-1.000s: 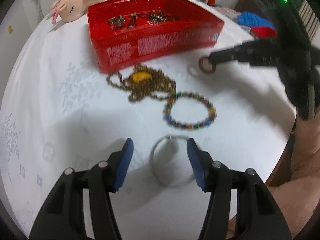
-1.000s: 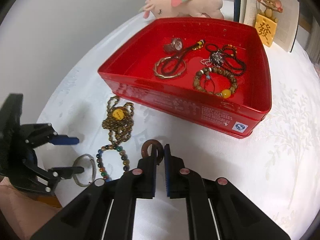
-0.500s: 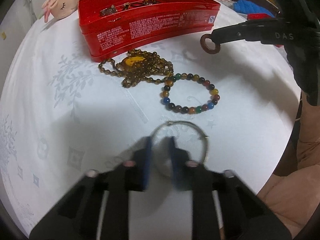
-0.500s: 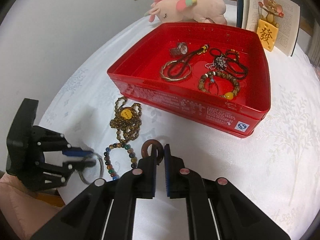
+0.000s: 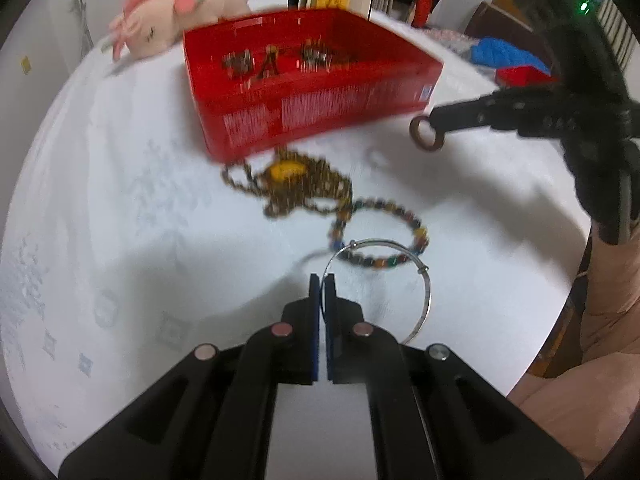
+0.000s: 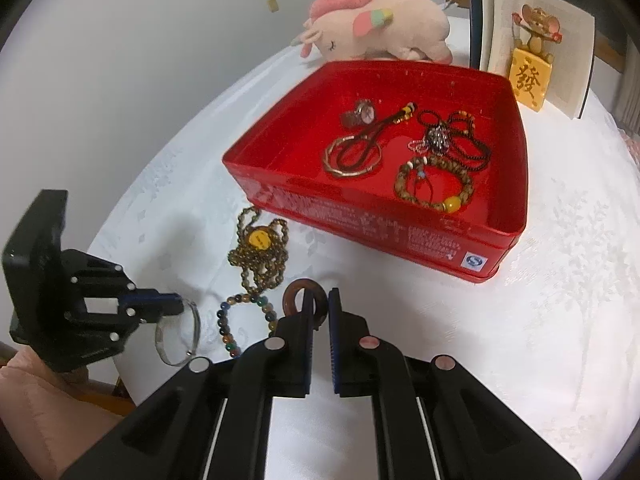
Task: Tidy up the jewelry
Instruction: 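Grasp the silver bangle with left gripper while right holds the wooden ring, then carry the bangle and ring over the box and open both grippers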
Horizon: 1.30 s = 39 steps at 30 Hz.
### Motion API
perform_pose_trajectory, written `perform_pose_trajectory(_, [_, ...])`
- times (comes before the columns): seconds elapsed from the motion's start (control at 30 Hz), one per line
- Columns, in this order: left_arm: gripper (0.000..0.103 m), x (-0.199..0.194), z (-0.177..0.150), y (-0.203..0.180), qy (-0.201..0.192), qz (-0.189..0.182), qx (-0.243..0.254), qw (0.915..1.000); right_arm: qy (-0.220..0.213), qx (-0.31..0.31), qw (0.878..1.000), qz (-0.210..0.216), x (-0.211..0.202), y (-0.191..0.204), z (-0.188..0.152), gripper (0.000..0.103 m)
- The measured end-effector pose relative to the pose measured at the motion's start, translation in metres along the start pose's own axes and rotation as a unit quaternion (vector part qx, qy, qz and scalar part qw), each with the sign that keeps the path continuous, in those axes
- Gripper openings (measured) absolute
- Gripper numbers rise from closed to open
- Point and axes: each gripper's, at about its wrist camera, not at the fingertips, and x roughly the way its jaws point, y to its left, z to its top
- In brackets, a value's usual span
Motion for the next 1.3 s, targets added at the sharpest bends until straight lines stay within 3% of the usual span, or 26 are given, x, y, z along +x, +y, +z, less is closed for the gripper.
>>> perform_pose_trajectory(0.3, [0.000, -0.024, 0.036, 0.004, -0.041, 0.015, -0.005, 0.9990, -0.027, 0.003, 1.000, -0.005, -0.022, -0.006, 0.018, 0.007])
perform_pose_trajectory(0.6, [0.000, -0.025, 0.118, 0.024, -0.072, 0.037, -0.017, 0.9966, -0.056, 0.016, 0.998, -0.023, -0.034, -0.026, 0.067, 0.007])
perform_pose_trajectory(0.77, [0.000, 0.002, 0.161, 0.032, -0.049, 0.051, -0.017, 0.9973, -0.037, 0.027, 0.998, -0.039, -0.007, -0.044, 0.102, 0.007])
perform_pose_trajectory(0.87, [0.000, 0.032, 0.182, 0.041, -0.016, 0.058, -0.023, 0.9979, -0.011, 0.032, 0.998, -0.045, 0.018, -0.055, 0.116, 0.007])
perform_pose_trajectory(1.0, [0.000, 0.062, 0.193, 0.052, 0.015, 0.066, -0.029, 0.9972, 0.021, 0.036, 0.998, -0.052, 0.050, -0.067, 0.126, 0.007])
perform_pose_trajectory(1.3, [0.001, 0.093, 0.202, 0.069, 0.043, 0.070, -0.042, 0.9957, 0.049, 0.045, 0.996, -0.052, 0.082, -0.075, 0.138, 0.007])
